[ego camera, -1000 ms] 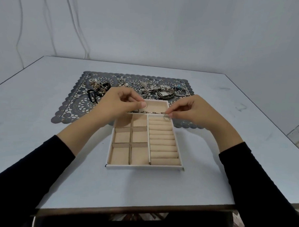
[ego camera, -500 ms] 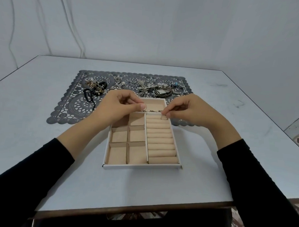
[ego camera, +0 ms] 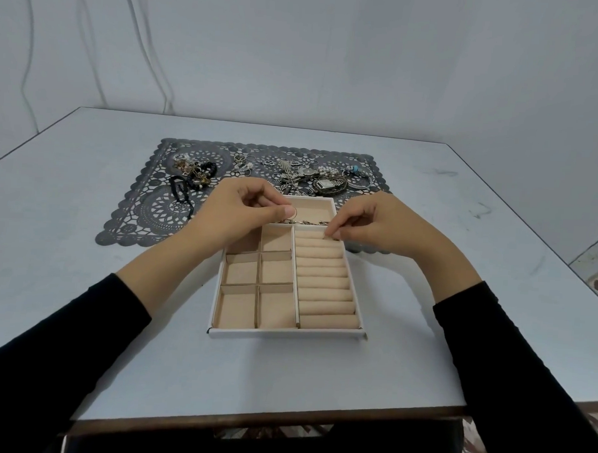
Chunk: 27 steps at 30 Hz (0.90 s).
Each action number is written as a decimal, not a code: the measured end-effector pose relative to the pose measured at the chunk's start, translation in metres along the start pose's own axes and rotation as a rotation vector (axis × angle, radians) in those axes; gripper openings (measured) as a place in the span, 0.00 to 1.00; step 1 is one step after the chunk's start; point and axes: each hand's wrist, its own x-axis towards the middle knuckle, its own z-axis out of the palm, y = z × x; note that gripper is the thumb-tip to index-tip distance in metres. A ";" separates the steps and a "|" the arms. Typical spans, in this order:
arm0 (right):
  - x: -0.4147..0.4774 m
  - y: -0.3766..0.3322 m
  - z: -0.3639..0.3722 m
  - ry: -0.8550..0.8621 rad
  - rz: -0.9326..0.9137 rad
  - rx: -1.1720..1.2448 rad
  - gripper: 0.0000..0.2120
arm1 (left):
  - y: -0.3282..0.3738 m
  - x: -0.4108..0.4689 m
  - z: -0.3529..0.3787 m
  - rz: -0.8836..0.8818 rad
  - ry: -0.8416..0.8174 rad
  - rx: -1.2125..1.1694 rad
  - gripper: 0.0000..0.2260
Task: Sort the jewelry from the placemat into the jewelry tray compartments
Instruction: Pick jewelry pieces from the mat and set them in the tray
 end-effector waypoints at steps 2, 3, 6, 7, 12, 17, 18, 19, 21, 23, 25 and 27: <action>0.002 0.002 0.002 -0.005 -0.012 -0.007 0.05 | 0.000 0.000 0.000 0.002 0.001 0.000 0.04; 0.003 0.004 0.003 -0.002 -0.019 -0.012 0.05 | 0.001 -0.001 0.000 0.001 0.001 -0.001 0.04; 0.006 0.006 0.005 0.006 -0.038 -0.019 0.06 | 0.001 -0.001 0.000 -0.008 -0.007 -0.003 0.04; 0.006 0.007 0.005 0.004 -0.036 -0.012 0.06 | 0.001 -0.001 0.001 -0.011 -0.008 -0.004 0.04; 0.005 0.012 -0.001 0.086 -0.010 0.061 0.07 | -0.001 0.001 0.002 -0.005 -0.020 0.005 0.04; 0.007 0.031 0.004 0.352 -0.013 0.084 0.08 | -0.006 0.004 0.003 0.005 -0.040 0.031 0.04; 0.007 0.036 0.008 0.393 0.003 0.037 0.08 | -0.008 0.005 0.003 0.011 -0.048 0.037 0.04; 0.007 0.042 0.011 0.425 0.022 -0.012 0.09 | -0.009 0.005 0.003 0.018 -0.054 0.048 0.04; 0.005 0.051 0.014 0.452 0.054 -0.117 0.11 | -0.010 0.006 0.003 0.033 -0.063 0.066 0.03; 0.002 0.058 0.014 0.424 0.075 -0.248 0.16 | -0.010 0.006 0.005 0.044 -0.075 0.090 0.03; 0.000 0.063 0.013 0.386 0.080 -0.315 0.19 | -0.008 0.006 0.007 0.065 -0.087 0.133 0.03; 0.000 0.066 0.013 0.338 0.091 -0.362 0.21 | -0.007 0.006 0.010 0.093 -0.090 0.181 0.03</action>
